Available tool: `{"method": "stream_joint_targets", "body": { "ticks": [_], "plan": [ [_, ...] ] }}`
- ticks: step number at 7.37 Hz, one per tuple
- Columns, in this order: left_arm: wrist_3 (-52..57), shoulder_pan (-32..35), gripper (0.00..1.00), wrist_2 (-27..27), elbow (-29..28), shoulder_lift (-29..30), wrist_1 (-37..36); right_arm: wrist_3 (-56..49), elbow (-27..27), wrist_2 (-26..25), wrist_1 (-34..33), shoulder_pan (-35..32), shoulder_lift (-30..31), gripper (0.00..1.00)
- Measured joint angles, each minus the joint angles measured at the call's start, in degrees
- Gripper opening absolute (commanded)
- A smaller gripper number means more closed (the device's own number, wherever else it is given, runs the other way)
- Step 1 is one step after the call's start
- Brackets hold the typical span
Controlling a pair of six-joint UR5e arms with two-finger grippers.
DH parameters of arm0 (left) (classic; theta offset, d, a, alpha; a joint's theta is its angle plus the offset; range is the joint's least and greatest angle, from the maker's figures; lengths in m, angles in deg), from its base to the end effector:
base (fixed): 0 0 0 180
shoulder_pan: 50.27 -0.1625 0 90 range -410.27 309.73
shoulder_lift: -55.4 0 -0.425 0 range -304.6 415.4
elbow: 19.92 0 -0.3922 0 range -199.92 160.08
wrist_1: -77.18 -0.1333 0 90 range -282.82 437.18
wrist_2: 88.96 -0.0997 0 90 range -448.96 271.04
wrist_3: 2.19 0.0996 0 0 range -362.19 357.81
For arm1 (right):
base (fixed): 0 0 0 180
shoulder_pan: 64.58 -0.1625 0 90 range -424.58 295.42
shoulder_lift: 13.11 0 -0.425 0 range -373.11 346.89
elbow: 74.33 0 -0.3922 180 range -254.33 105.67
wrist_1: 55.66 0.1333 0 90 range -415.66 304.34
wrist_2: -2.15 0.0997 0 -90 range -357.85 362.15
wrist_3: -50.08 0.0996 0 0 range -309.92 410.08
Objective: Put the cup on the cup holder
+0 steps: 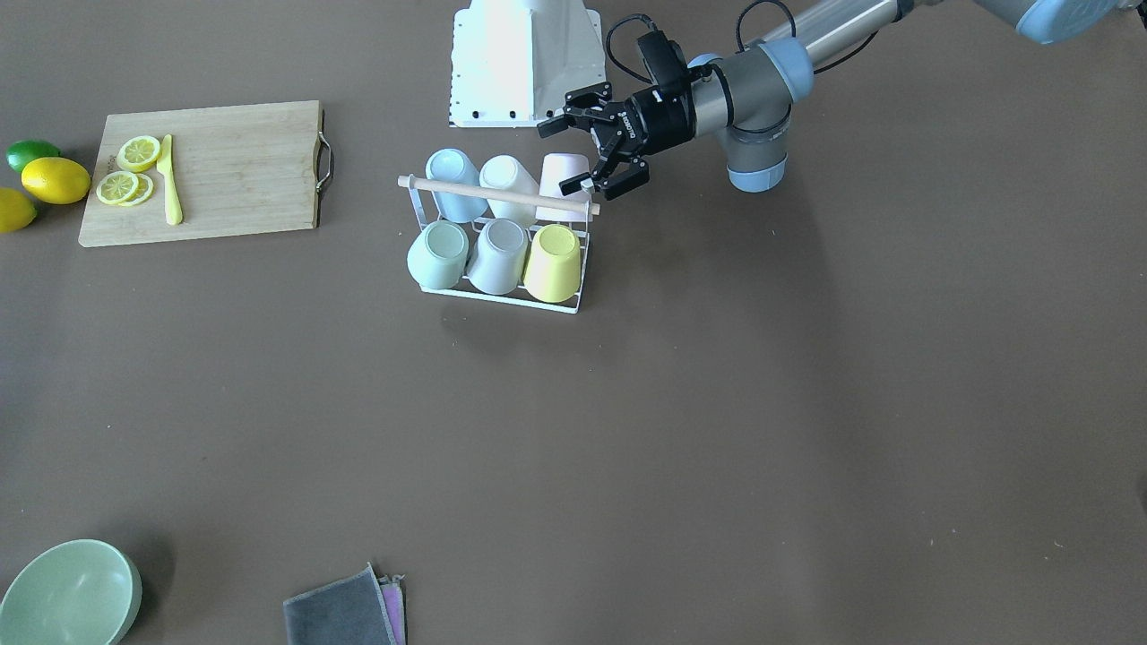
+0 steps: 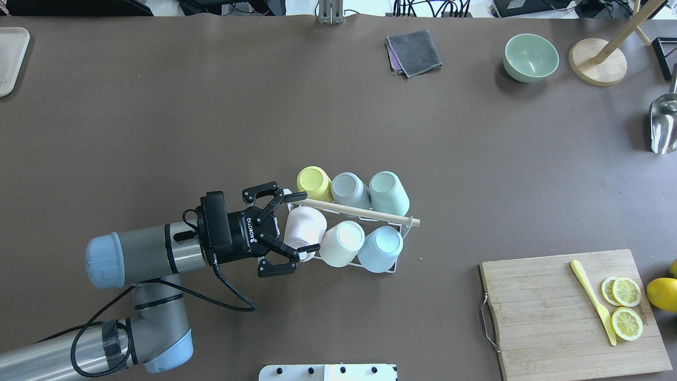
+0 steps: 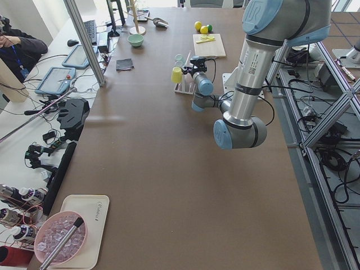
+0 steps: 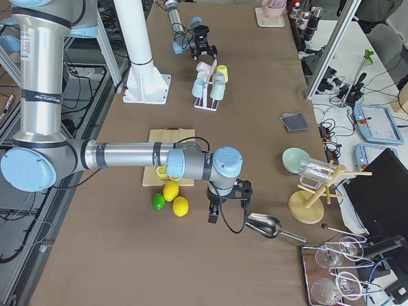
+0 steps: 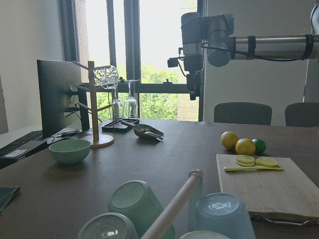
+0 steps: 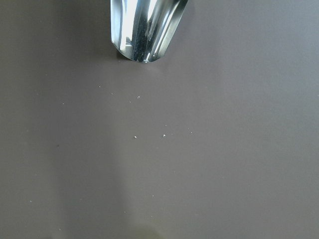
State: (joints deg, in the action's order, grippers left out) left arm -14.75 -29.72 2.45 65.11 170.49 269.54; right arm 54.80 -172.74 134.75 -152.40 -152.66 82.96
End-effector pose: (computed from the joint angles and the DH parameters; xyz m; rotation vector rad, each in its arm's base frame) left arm 0.4962 -0.3257 0.2749 1.6499 1.4542 0.5987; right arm 0.0511 -0.4427 0.6499 -0.1162 -0.7378 0.0751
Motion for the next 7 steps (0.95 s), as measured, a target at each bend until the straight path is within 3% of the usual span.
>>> {"method": "stream_joint_targets", "body": {
  "ticks": [4, 7],
  "plan": [
    [-0.4, 2.4, 0.99, 0.2, 1.2, -0.4, -1.2, -0.1, 0.0, -0.1, -0.1, -0.1, 0.2, 1.00],
    [-0.4, 6.5, 0.99, 0.5, 8.4, -3.4, -12.8, -0.1, -0.1, -0.5, 0.0, -0.1, 0.3, 1.00]
  ]
}}
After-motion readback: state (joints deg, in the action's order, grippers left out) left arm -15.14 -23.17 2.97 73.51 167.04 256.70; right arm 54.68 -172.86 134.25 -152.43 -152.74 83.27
